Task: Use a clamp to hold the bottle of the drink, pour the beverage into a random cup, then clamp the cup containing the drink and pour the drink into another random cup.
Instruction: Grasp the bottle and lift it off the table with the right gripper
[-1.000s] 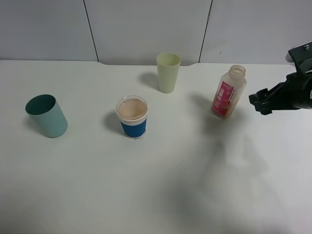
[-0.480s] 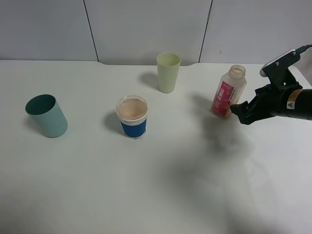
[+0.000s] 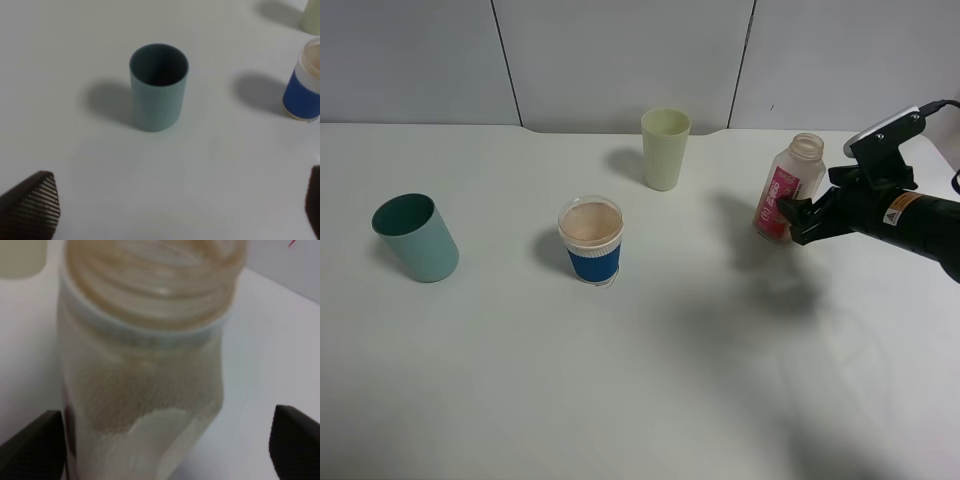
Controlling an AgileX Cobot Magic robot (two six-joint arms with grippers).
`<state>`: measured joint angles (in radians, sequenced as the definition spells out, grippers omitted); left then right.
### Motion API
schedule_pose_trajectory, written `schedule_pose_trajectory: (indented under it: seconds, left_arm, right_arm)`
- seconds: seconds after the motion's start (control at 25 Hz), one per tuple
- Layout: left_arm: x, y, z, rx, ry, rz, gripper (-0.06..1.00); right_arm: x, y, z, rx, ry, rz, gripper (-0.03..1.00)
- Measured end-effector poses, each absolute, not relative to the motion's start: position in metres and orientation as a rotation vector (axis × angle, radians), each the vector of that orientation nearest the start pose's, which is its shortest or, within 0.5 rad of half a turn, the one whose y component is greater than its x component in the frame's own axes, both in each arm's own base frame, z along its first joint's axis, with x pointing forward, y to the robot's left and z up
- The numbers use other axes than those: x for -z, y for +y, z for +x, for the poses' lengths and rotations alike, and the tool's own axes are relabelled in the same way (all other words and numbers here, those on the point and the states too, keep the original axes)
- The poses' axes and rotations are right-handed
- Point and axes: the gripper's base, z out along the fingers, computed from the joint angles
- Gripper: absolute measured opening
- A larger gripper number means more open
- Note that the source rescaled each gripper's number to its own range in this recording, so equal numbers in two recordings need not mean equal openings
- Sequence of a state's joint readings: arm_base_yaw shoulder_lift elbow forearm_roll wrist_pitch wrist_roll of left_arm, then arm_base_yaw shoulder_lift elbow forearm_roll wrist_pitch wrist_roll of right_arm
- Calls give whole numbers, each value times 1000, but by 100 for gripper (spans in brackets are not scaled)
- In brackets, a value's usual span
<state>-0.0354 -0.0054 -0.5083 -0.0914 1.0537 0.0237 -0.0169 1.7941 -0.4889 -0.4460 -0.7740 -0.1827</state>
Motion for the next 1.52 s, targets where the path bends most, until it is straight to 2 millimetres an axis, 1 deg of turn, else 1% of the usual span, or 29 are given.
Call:
schedule_pose_trajectory:
  seconds: [0.08, 0.24, 0.4, 0.68, 0.92, 1.08, 1.52]
  left_arm:
    - [-280, -7, -7, 116, 2021, 64, 100]
    - [-280, -7, -7, 116, 2021, 64, 100]
    - [-280, -7, -7, 116, 2021, 64, 100]
    - [-280, -7, -7, 116, 2021, 64, 100]
    - [-280, -7, -7, 116, 2021, 64, 100]
    - [-280, -7, -7, 116, 2021, 64, 100]
    - [-280, -7, -7, 116, 2021, 64, 100]
  right_arm:
    - [-117, 23, 288, 0, 1882, -627, 68]
    - [-100, 25, 290, -40, 1874, -618, 68]
    - [-91, 28, 289, -75, 1844, -612, 68]
    - [-94, 30, 291, -95, 1764, -588, 68]
    - [-95, 30, 291, -96, 1751, -584, 68]
    - [-98, 31, 300, -96, 1717, -602, 68]
    - [-96, 32, 301, -101, 1742, -635, 68]
